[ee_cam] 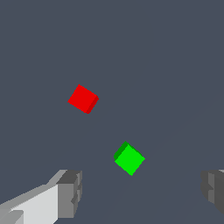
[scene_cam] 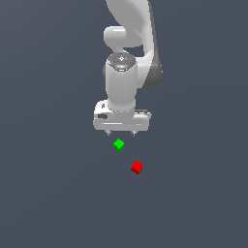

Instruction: Stack the red cube on top of the green cube.

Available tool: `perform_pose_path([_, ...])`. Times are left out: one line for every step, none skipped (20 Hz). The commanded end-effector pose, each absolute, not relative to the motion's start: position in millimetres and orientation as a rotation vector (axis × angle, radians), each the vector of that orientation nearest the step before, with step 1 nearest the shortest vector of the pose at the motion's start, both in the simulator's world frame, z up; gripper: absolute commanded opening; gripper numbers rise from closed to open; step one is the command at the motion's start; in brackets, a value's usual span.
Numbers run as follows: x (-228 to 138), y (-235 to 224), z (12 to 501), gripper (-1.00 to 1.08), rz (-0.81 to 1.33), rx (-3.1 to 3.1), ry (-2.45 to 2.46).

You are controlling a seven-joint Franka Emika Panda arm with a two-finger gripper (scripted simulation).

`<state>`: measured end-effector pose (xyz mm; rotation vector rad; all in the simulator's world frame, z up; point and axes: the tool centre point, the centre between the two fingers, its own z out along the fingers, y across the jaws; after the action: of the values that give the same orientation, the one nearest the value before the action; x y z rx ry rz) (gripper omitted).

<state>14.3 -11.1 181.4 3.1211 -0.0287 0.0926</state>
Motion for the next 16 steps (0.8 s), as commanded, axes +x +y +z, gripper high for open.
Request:
perform_pose_path([14.3,-11.1,181.4,1.0,0.093,3.121,-0.029])
perform_pose_path([14.3,-11.1,181.3,1.0,0.092,3.121,-0.03])
perform_pose_path([14.5,-10.7,181.0,1.0,0.092,3.121,-0.032])
perform_pose_path([14.8,-10.3,180.4,1.0,0.092,3.121,-0.036])
perform_pose_path([15.1,-9.7,179.7,1.0,0.091,3.121,-0.042])
perform_pose_path([15.6,-8.9,178.7,1.0,0.09,3.121,-0.049])
perform_pose_path([16.2,-7.9,177.6,1.0,0.09,3.121,-0.058])
perform_pose_path([17.0,-6.8,176.2,1.0,0.088,3.121,-0.069])
perform_pose_path([17.8,-5.4,174.6,1.0,0.087,3.121,-0.081])
perform_pose_path([18.8,-4.0,172.7,1.0,0.086,3.121,-0.096])
perform_pose_path([19.9,-2.3,170.7,1.0,0.084,3.121,-0.111])
perform_pose_path([21.2,-0.4,168.4,1.0,0.082,3.12,-0.129])
perform_pose_path([22.6,1.6,165.9,1.0,0.08,3.12,-0.149])
perform_pose_path([24.2,3.8,163.1,1.0,0.078,3.119,-0.17])
perform_pose_path([26.0,6.2,160.1,1.0,0.076,3.118,-0.193])
perform_pose_path([27.9,8.7,156.8,1.0,0.073,3.117,-0.219])
